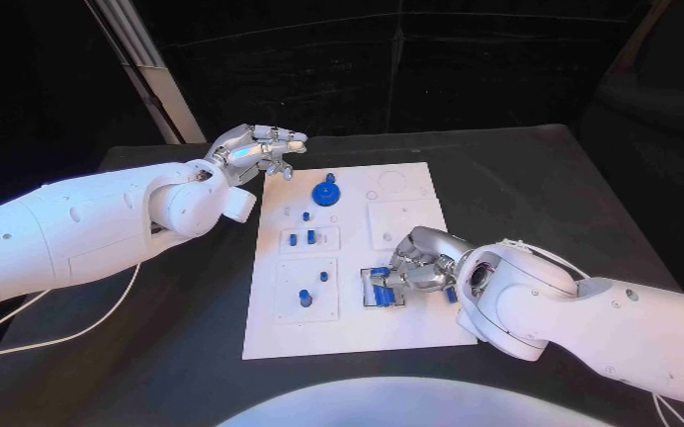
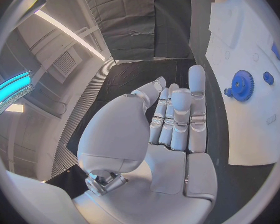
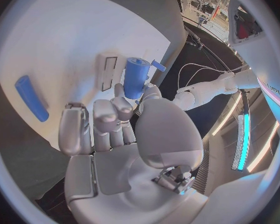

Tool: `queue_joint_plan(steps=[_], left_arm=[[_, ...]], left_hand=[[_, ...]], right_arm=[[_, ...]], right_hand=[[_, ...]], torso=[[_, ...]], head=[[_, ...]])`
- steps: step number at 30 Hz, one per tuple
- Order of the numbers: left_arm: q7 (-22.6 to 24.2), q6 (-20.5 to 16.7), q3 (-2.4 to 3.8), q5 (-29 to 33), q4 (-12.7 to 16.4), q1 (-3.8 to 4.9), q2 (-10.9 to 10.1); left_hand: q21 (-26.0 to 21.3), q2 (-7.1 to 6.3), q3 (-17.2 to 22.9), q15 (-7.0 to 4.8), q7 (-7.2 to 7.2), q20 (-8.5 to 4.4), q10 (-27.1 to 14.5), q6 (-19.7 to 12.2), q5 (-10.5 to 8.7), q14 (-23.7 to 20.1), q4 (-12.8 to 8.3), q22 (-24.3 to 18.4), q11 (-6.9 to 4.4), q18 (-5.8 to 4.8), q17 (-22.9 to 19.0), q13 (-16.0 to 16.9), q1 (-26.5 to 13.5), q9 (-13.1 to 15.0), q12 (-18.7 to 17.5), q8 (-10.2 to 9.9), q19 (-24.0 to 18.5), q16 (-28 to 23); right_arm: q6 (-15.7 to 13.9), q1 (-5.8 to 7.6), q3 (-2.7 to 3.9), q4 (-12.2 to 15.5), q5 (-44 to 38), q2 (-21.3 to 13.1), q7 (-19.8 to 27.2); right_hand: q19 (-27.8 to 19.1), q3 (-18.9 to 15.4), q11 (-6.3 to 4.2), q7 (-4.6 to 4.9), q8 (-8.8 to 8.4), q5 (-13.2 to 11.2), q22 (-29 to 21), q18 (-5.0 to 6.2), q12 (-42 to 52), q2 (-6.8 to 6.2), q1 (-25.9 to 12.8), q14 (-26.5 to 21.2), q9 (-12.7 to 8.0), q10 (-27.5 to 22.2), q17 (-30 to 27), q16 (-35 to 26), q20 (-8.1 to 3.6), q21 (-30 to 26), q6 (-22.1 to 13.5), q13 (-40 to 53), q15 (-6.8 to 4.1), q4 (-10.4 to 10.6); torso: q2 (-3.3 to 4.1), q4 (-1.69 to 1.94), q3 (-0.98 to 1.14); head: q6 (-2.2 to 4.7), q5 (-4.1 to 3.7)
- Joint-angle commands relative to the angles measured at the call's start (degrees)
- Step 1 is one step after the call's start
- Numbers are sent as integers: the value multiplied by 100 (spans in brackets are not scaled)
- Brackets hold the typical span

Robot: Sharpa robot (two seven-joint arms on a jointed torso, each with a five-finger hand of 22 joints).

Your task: Assemble the parts on the task board

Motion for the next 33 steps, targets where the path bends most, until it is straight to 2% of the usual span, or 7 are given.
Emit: queue_joint_plan(steps=[1,5,9,13,17,25,33], left_arm=[[-8,85,4,19,12,10,7],[-18,93,4,19,14,10,10],[-26,103,4,19,17,11,13],[-30,105,4,19,18,11,14],[-32,107,4,19,20,11,14],[-39,107,5,19,24,12,6],[-46,114,5,19,25,12,-7]], left_hand=[[-31,20,40,-6,4,4,-17,-22,29,-42,-7,-6,25,79,-5,-8,26,-4,38,23,-42,-35],[-31,20,40,-6,4,4,-17,-22,29,-42,-7,-6,25,79,-5,-8,26,-4,38,23,-42,-35],[-31,20,40,-6,4,4,-17,-22,29,-42,-7,-6,25,79,-5,-8,26,-4,38,23,-42,-35],[-31,20,40,-6,4,4,-17,-22,29,-42,-7,-6,25,79,-5,-8,26,-4,38,23,-42,-35],[-31,20,40,-6,4,4,-17,-22,29,-42,-7,-6,25,79,-5,-8,26,-4,38,23,-42,-35],[-31,20,40,-6,4,4,-17,-22,29,-42,-7,-6,25,79,-5,-8,26,-4,38,23,-42,-35],[-36,15,49,-7,7,3,-24,-29,29,-46,-20,-10,27,80,-19,-10,28,-6,39,24,-40,-39]], right_arm=[[113,8,3,-23,101,40,-123],[152,8,3,-63,-55,94,-153],[232,8,3,-99,-179,135,-174],[229,9,3,-117,-309,168,-185],[185,9,3,-137,-398,190,-189],[140,9,3,-149,-575,187,-191],[160,8,4,-64,-628,121,-96]], right_hand=[[27,-45,10,-5,-13,-27,3,-111,-41,31,-43,29,-5,10,-23,10,10,16,40,-26,-41,-1],[20,-74,9,-8,-28,-96,-6,-109,-77,41,-79,22,9,3,-40,-1,9,11,49,-45,-42,-5],[4,-160,10,-8,-63,-454,-28,-105,-140,66,-178,11,44,-2,-82,-29,8,-2,62,-71,-41,-9],[-17,-395,10,-10,-98,-1928,-61,-98,-214,87,-500,0,104,-3,-133,-65,4,-22,79,-94,-41,-12],[-49,-480,24,0,-129,-2690,-114,-86,-297,-11,-675,-14,161,-28,-217,-122,15,-53,69,-126,-30,1],[-105,-348,32,11,-171,-2784,-218,-65,-454,-367,-995,-44,221,-91,-361,-226,17,-112,33,-212,-26,17],[-109,-65,38,13,-178,-2607,-231,-62,-473,-292,-530,-33,298,-84,-386,-256,31,-129,42,-183,-18,-62]], torso=[[-4,-7,3],[-4,-7,6],[-10,-6,3],[-7,-7,6],[-8,-12,5],[-7,-10,4],[-9,-15,10]], head=[[-5,11],[-5,19],[-9,18],[-4,23],[-1,27],[5,35],[7,43]])
